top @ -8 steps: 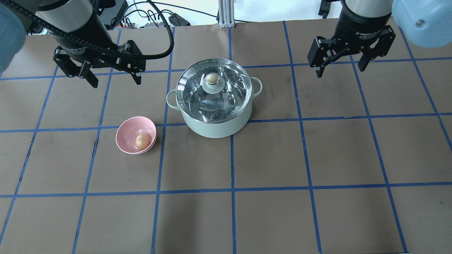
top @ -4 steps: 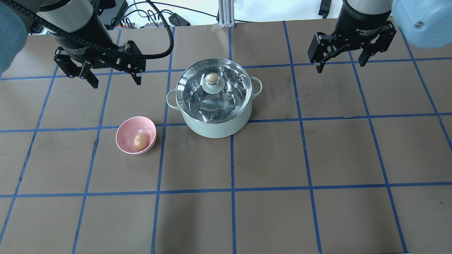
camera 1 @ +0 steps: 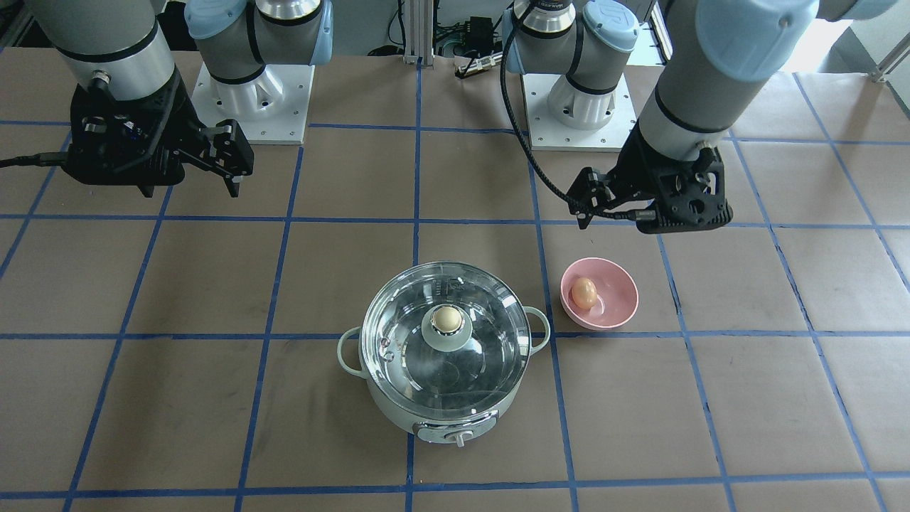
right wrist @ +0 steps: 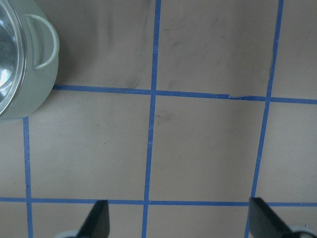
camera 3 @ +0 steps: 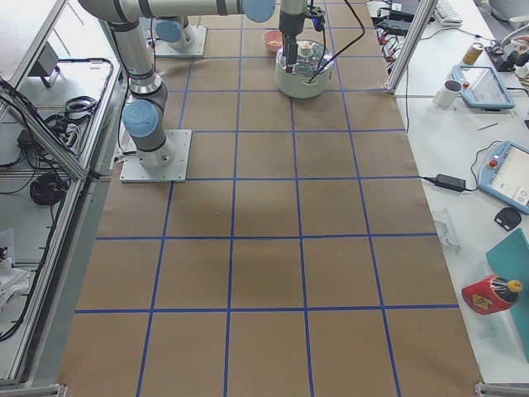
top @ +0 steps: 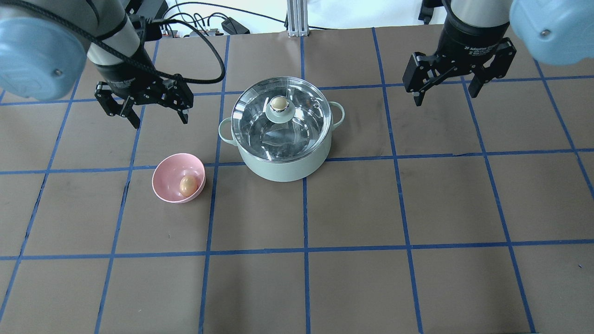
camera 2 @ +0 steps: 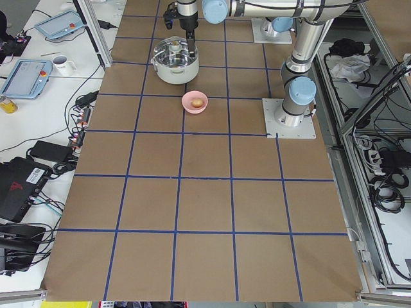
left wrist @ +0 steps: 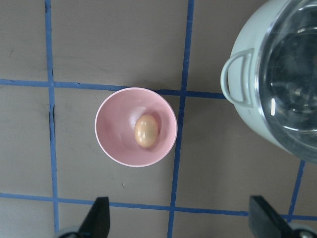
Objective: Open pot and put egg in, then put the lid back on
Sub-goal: 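Lower the left gripper to the egg while the right gripper nears the lid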
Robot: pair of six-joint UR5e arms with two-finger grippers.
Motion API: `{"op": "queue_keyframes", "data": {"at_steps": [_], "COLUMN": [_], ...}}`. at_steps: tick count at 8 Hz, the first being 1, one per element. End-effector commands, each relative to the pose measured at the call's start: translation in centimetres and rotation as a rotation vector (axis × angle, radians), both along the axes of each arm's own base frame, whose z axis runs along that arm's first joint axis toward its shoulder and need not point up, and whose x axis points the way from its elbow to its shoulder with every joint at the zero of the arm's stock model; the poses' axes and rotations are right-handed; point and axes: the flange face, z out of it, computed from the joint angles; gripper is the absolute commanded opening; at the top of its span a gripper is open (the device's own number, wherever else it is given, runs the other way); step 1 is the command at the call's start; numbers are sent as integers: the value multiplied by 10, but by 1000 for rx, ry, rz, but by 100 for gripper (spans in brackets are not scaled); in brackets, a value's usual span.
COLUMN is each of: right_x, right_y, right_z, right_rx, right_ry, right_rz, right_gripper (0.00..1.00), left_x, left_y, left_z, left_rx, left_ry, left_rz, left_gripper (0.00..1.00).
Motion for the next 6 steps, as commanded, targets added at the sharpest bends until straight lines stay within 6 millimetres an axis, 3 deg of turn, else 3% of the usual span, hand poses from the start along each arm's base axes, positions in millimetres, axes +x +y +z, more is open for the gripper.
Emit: {"op": "queue_keyframes", "data": {"at_steps": [1,3,5,6], "right_x": [2,6,27,51], "right_y": [6,-2,-9,-24], "right_z": [-6,8,1,-4], "right_rx": [43,-76,-103,-144], "right_ry": [-6,-19,-32,-55], "right_rz": [14,21,-2,28], "right_gripper": [100,100,100,100], "left_x": [29,37,49,50], "left_y": [-5,-7,-17,-26], "left_z": [-112,-178,-215,-233], "left_rx": [61,195,242,232], "left_ry": [11,25,49,47], "left_rz": [2,4,31,28], "left_gripper": [98,97,97,97]}}
